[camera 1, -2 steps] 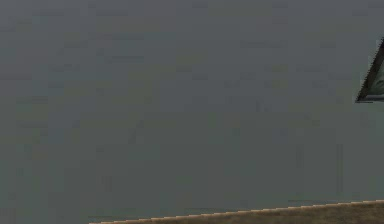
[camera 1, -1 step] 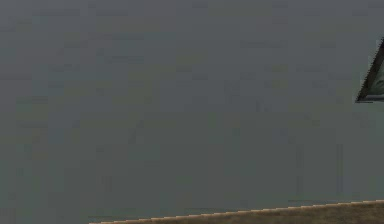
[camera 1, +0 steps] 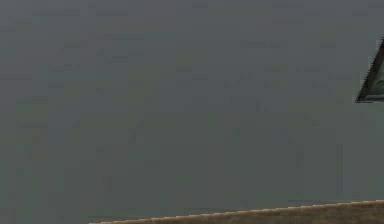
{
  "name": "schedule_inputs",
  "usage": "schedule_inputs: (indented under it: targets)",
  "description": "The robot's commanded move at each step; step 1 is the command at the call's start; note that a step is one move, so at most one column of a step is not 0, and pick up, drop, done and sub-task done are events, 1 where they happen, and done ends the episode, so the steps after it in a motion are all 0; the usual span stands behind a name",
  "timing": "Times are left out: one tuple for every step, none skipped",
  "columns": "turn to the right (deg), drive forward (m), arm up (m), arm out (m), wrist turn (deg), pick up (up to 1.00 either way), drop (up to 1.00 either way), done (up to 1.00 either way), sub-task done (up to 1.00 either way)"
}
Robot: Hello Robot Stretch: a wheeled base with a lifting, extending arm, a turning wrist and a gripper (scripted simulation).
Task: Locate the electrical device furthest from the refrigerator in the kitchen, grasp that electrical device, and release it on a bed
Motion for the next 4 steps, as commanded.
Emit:
schedule_inputs:
  targets:
    - [0.0,0.0,0.0,0.0,12.0,0.0,0.0,0.0,0.0]
    - [0.0,0.0,-0.12,0.0,0.0,0.0,0.0,0.0,0.0]
    - [0.0,0.0,0.0,0.0,0.0,1.0,0.0,0.0,0.0]
    - [0.0,0.0,0.1,0.0,0.0,0.0,0.0,0.0,0.0]
